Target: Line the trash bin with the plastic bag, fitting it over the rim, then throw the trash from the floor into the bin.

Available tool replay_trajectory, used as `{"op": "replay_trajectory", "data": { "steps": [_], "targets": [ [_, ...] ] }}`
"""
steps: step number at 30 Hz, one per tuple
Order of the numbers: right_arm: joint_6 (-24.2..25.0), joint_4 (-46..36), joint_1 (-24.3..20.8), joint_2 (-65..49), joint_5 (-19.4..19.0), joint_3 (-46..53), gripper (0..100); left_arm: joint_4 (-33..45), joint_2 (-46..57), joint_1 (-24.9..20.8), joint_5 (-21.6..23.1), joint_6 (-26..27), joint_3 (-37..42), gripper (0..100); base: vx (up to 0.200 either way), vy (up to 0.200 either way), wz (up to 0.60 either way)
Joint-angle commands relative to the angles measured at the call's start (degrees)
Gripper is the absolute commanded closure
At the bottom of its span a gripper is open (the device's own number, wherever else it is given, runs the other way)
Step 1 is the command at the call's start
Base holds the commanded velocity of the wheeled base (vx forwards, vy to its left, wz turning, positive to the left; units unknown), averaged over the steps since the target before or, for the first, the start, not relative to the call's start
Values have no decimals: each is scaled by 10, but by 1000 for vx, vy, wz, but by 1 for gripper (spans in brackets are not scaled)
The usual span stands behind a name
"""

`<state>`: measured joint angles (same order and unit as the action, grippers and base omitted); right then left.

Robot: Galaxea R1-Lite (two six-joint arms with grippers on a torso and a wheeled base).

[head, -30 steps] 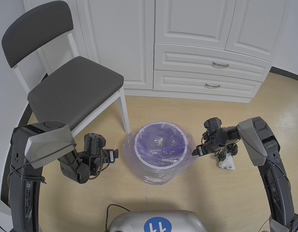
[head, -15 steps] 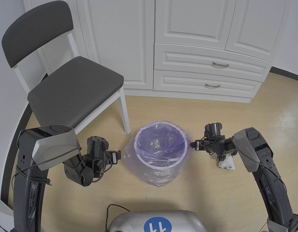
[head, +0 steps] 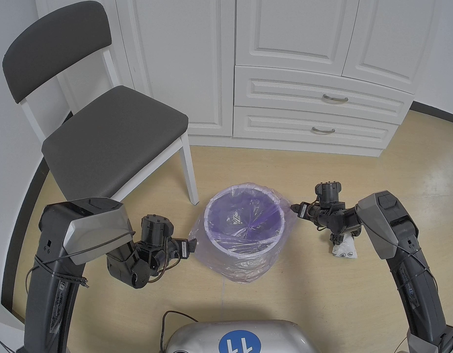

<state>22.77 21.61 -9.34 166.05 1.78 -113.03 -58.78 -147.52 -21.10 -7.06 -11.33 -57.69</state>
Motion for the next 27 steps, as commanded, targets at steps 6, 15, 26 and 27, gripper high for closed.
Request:
{"op": "replay_trajectory", "data": {
  "steps": [6, 15, 26, 27],
  "targets": [
    [-2, 3, 0, -22, -5, 22, 0, 189, -20, 12, 44, 46, -141, 0, 0, 0, 0],
    [-4, 1, 3, -22, -5, 23, 0, 347, -124, 67, 49, 148, -382, 0, 0, 0, 0],
    [-32, 1, 2, -7, -8, 19, 0, 421, -166, 68, 77, 155, -474, 0, 0, 0, 0],
    [-32, 1, 2, -7, -8, 19, 0, 421, -166, 68, 77, 155, -474, 0, 0, 0, 0]
  ]
}}
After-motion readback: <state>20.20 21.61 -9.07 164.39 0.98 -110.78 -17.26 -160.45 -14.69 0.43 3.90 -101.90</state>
